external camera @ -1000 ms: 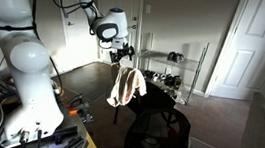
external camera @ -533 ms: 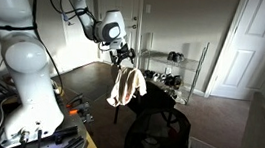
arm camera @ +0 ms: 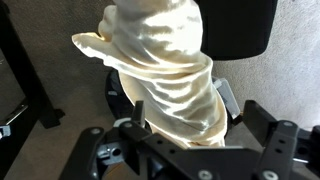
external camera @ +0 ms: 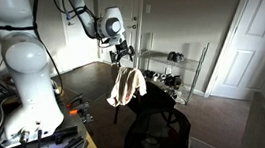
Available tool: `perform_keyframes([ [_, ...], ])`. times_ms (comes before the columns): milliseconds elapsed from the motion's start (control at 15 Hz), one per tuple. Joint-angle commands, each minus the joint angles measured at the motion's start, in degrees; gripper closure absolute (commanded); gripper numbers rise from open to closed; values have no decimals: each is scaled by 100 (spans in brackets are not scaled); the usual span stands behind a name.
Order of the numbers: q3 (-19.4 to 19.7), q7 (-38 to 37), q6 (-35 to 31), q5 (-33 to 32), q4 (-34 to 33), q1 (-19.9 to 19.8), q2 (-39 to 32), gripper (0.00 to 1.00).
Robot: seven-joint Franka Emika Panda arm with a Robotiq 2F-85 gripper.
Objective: Remove the cloth from the chair and put it in the hamper
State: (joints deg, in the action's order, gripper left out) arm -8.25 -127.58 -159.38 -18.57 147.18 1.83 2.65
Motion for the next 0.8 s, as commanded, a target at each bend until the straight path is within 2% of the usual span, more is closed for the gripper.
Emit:
perform_keyframes([
  [0,-45,-163,176,-167,-138,6,-170,0],
  [467,-71,-190,326,-262,-493,121,-620,0],
  [533,-56,-188,342,-285,-520,131,-656,25],
  [600,-49,-155,347,-268,-543,143,-689,26],
  [667,-36,-159,337,-270,-548,148,-707,33],
  [733,167,-103,331,-202,-556,349,-720,40],
])
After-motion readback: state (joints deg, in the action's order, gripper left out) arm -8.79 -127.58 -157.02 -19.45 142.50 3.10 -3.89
